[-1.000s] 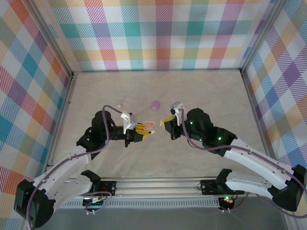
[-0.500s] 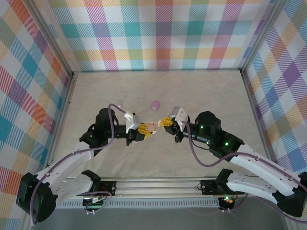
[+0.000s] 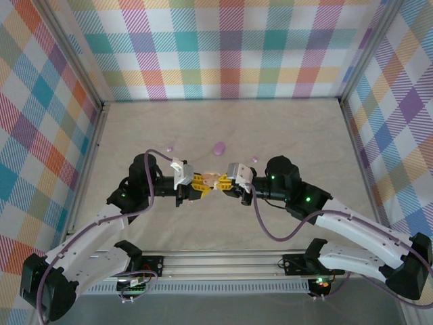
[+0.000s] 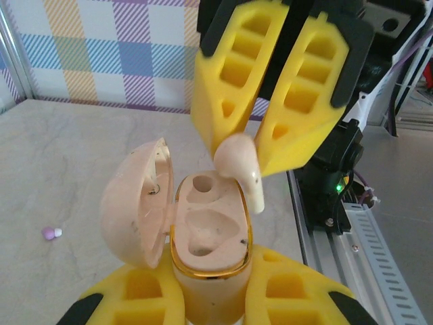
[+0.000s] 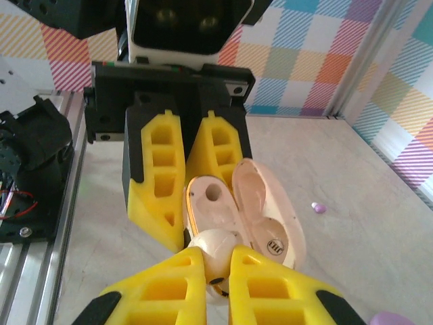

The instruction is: Insert wireless bluetooth earbuds into charging case

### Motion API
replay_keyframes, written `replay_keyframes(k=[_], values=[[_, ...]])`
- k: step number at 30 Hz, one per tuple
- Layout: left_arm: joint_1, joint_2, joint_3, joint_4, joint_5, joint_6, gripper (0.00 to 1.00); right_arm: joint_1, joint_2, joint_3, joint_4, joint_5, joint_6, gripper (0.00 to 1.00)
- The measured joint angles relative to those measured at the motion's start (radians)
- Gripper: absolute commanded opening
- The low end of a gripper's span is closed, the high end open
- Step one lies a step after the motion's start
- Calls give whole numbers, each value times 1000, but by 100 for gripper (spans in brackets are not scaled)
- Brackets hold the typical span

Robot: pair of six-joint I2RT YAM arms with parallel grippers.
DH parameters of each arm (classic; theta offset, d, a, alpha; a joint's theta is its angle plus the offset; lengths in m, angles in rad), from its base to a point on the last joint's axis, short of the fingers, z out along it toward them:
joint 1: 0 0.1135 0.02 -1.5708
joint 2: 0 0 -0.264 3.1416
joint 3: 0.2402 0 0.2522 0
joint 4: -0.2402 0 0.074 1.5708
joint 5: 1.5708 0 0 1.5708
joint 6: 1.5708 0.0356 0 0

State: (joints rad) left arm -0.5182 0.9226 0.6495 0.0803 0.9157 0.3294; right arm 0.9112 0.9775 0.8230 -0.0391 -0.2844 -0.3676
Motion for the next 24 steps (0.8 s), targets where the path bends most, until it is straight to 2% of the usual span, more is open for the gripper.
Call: replay_keyframes(k=[12,24], values=[[0,-14,-8,-3,3,-3,0,-2,15,10,13,-32,-34,11],[0,-29,-19,-5,3,-12,0,-27,15,23,111,-31,16,11]])
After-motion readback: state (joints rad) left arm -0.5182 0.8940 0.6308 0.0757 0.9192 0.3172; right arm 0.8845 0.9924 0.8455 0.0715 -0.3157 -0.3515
